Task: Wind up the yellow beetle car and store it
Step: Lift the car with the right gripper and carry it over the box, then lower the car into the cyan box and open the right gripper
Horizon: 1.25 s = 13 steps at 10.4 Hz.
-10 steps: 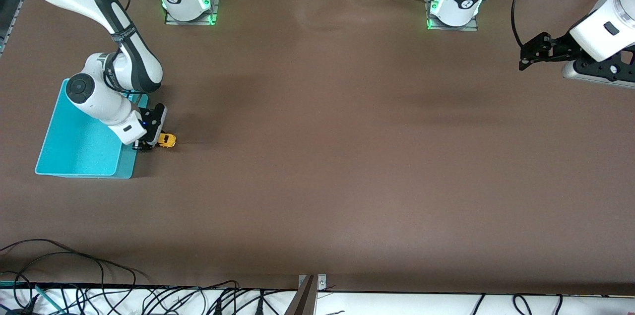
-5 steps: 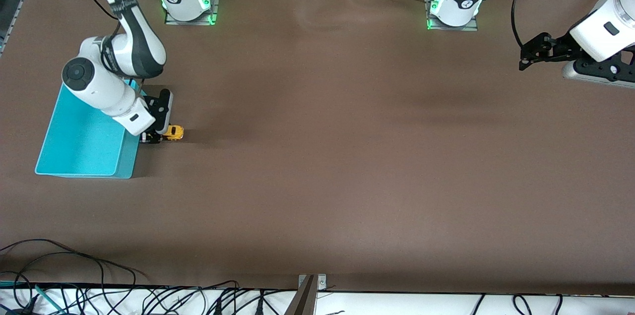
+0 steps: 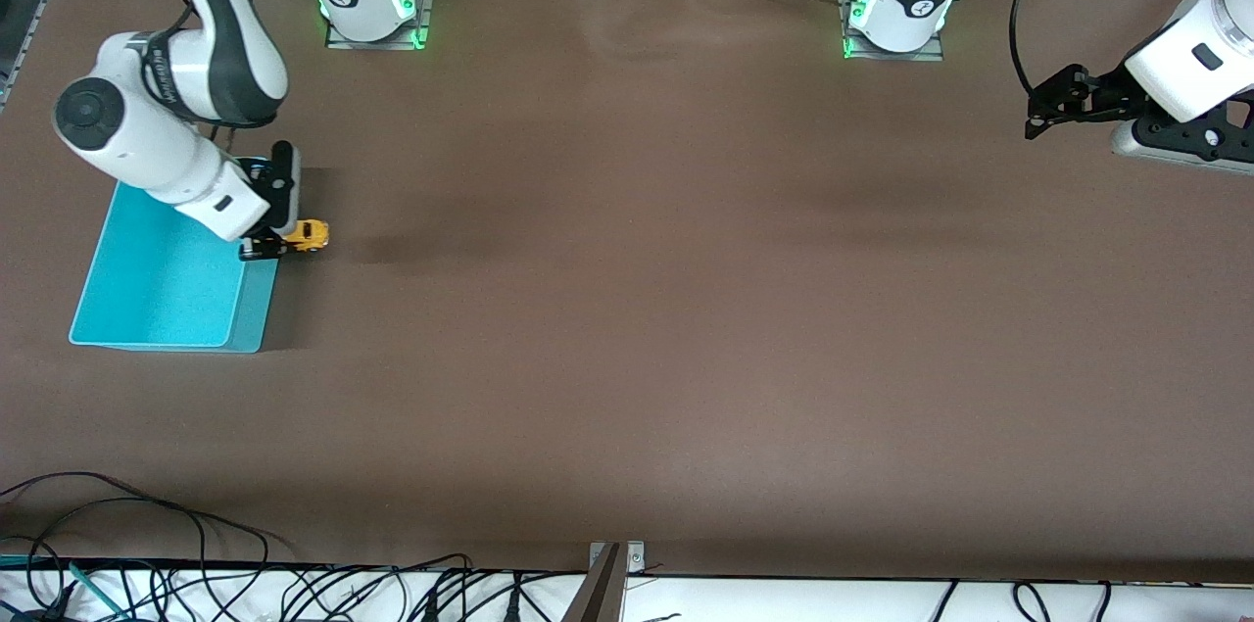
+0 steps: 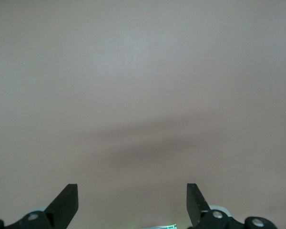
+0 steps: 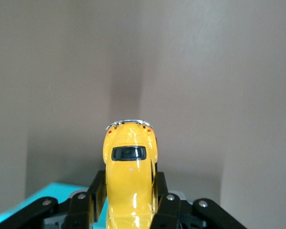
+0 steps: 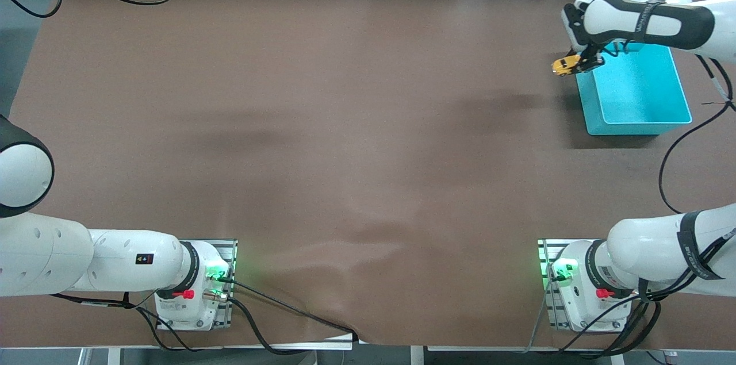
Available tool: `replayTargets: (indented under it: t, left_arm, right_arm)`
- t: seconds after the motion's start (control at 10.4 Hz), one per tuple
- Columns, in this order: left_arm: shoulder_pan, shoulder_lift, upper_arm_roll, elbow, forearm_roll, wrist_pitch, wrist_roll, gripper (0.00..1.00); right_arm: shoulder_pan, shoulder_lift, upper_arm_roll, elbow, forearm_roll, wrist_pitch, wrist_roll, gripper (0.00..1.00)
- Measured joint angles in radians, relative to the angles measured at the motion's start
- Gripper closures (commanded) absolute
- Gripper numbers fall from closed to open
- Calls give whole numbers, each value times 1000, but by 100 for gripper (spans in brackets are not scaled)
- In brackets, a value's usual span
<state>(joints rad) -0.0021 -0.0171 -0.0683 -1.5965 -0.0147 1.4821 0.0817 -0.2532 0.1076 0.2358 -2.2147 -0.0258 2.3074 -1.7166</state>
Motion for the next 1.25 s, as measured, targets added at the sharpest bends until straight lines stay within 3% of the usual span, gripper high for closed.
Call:
replayTargets:
  t: [0.77,1.25]
  left_arm:
    - [0,0,0,0,0,0,0,0]
    - [0,0,0,0,0,0,0,0]
  right_arm:
    - [-371,-7,95,6,0,-58,-705,100]
    - [-502,120,97,5,0,-8,-1007,100]
